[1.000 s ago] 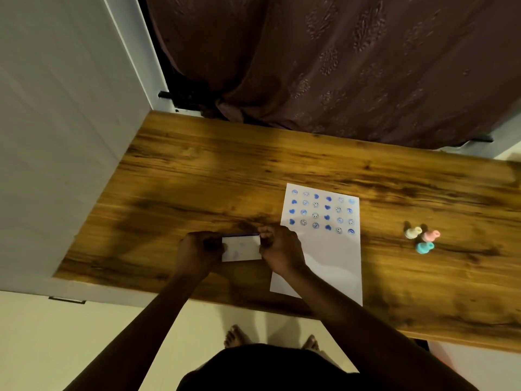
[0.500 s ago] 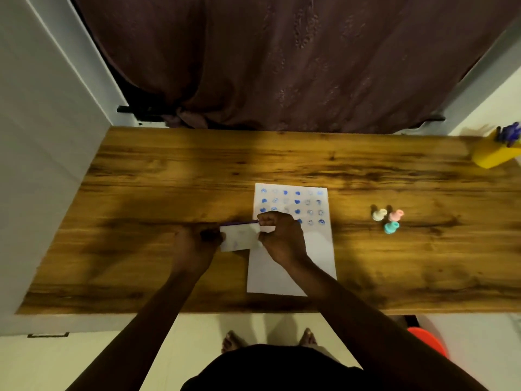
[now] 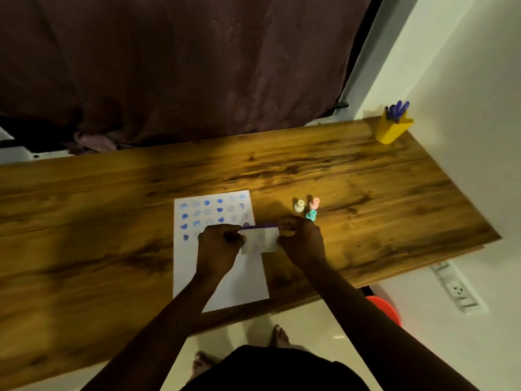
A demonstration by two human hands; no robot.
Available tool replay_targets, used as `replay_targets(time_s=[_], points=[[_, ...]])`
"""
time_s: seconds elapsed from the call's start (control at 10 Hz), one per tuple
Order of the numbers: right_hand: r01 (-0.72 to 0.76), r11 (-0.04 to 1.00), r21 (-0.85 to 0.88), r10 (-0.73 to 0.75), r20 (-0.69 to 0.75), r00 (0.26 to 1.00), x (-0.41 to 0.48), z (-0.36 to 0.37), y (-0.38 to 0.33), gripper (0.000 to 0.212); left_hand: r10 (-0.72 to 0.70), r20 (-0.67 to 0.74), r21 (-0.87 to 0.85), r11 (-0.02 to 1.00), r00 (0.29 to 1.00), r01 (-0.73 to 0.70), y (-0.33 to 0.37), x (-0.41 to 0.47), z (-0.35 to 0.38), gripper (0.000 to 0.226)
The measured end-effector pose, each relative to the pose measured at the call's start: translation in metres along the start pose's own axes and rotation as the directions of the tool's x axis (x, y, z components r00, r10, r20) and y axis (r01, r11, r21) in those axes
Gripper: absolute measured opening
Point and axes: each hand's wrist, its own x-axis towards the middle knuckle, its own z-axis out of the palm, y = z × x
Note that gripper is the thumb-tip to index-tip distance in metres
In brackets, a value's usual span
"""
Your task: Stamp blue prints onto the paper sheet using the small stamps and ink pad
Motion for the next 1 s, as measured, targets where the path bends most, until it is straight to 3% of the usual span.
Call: replay_targets(time_s=[0.3, 0.6, 0.7, 0.8, 0.9, 1.0], points=[[-0.079, 0.996, -0.033, 0.081, 0.046, 0.996, 0.030, -0.048, 0.056, 0.042, -0.024, 0.039, 0.082, 0.996, 0.999, 0.021, 0.021, 0.005, 0.082, 0.013], [-0.101, 0.995, 0.006, 0.099, 0.114, 0.988, 0.048, -0.050, 0.080, 0.038, -0.079, 0.036, 0.152, 0.986, 0.996, 0.072, 0.019, 0.009, 0.108, 0.015], [-0.082, 0.997, 0.014, 0.079, 0.125, 0.989, 0.051, -0.049, 0.084, 0.036, -0.077, 0.044, 0.167, 0.984, 0.996, 0.069, 0.017, 0.009, 0.110, 0.036], [-0.067, 0.998, 0.019, 0.064, 0.143, 0.988, 0.052, -0.049, 0.086, 0.035, -0.062, 0.051, 0.177, 0.983, 0.997, 0.052, 0.015, 0.011, 0.110, 0.023], [-0.046, 0.997, -0.059, 0.053, 0.132, 0.990, 0.049, -0.049, 0.086, 0.031, -0.051, 0.050, 0.182, 0.982, 0.997, 0.041, 0.015, 0.012, 0.108, 0.009], [0.019, 0.979, -0.203, -0.013, 0.032, 0.999, 0.047, -0.050, 0.084, 0.023, -0.030, 0.019, 0.147, 0.989, 0.999, 0.027, 0.018, 0.014, 0.102, 0.010]])
